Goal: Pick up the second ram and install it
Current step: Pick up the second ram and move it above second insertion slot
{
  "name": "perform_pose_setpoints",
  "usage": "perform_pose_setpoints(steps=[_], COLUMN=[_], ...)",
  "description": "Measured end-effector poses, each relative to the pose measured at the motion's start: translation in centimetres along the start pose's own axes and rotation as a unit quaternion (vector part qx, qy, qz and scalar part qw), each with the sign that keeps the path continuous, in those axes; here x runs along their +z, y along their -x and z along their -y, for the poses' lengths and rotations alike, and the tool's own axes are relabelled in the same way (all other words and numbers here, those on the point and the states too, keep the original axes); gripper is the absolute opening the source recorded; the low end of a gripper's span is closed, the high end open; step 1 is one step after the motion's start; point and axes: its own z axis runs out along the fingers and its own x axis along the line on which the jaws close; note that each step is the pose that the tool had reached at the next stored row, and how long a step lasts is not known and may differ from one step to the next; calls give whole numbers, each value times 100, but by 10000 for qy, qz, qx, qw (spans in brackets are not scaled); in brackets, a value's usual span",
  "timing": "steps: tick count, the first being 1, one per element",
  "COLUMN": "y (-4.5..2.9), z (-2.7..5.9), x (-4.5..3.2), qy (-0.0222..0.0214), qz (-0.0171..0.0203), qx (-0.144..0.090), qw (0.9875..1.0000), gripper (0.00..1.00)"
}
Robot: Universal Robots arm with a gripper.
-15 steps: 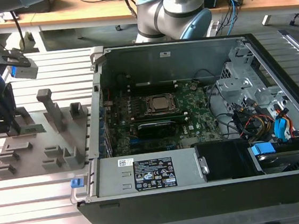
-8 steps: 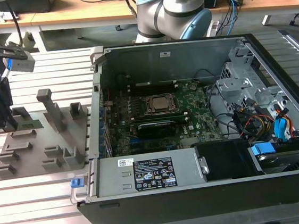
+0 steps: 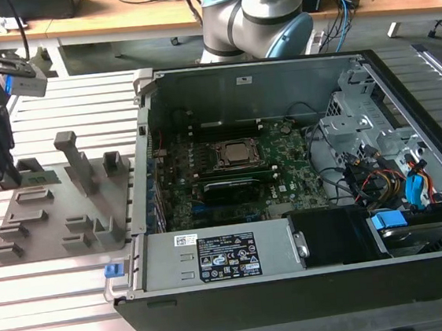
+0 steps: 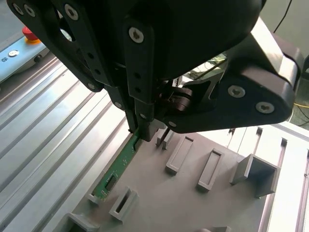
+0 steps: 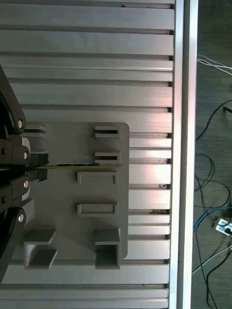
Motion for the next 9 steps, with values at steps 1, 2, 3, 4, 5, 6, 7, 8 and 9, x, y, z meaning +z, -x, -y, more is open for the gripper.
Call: perform_pose_setpoints(steps=[1, 2, 3, 4, 5, 6, 7, 8, 9], y=[1, 3, 5, 8, 9, 10, 13, 14, 15], z=[0, -1, -2, -3, -4, -4, -5, -5, -6], x=[-11, -29, -52, -85, -95, -108, -126, -138, -149], qy=[0, 0, 0, 1, 0, 0, 0, 0, 0], qz=[-2, -3, -6, -9, -10, -12, -15, -16, -18], qx=[0, 0, 0, 0, 1, 0, 1, 1, 1], qw=[10000, 10000, 10000, 10000, 10000, 10000, 10000, 10000, 10000], gripper=[14, 14, 14, 14, 14, 14, 14, 14, 14])
